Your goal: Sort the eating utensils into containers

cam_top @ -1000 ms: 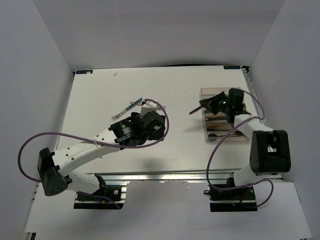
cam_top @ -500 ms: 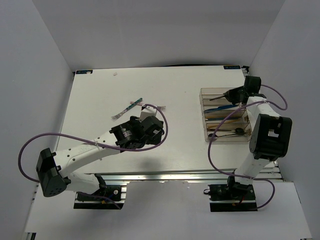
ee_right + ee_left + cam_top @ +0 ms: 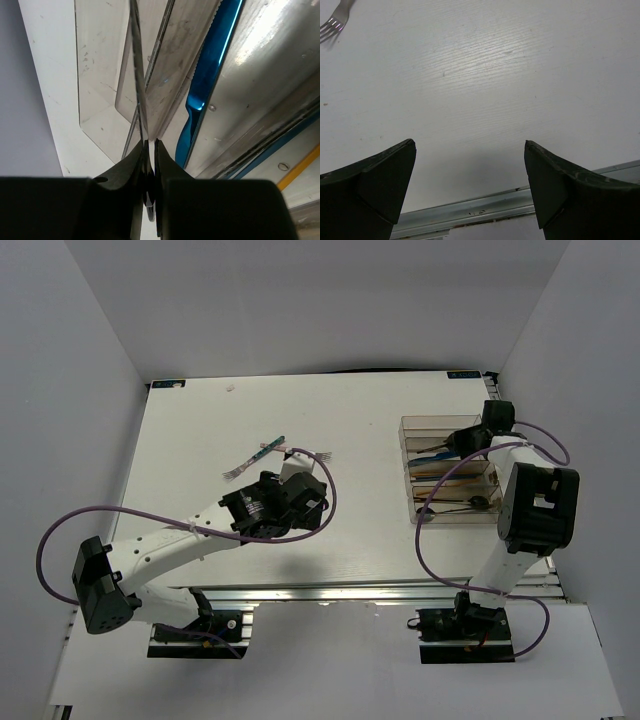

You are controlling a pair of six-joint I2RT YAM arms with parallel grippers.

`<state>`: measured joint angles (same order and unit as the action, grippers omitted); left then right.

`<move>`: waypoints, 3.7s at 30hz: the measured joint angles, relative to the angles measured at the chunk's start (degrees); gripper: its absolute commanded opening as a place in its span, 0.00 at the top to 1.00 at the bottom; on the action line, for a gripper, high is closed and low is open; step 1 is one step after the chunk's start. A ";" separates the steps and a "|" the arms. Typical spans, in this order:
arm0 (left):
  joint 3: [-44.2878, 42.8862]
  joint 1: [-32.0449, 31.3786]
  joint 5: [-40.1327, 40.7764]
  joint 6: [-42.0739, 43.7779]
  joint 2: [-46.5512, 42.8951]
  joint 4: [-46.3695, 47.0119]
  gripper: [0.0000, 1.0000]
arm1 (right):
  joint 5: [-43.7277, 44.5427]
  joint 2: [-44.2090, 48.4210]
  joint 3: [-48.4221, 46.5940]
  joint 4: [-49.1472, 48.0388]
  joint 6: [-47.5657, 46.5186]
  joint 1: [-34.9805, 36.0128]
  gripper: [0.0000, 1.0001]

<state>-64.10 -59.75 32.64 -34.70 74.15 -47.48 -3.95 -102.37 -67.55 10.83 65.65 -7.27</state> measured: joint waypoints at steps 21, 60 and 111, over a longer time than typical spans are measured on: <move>2.82 0.00 2.43 0.94 -4.44 0.70 0.02 | 0.61 0.07 0.07 0.00 1.25 1.16 0.47; -29.97 39.45 -18.36 24.74 43.52 12.81 0.12 | -19.41 39.69 19.74 6.71 -34.51 17.57 0.11; -0.02 21.40 -45.07 2.01 11.19 44.33 1.00 | -21.18 40.26 23.15 -13.94 -20.46 25.07 0.13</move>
<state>-64.12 -38.35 -12.43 -32.69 85.34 -3.16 -25.12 -62.11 -44.40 -3.11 45.19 17.80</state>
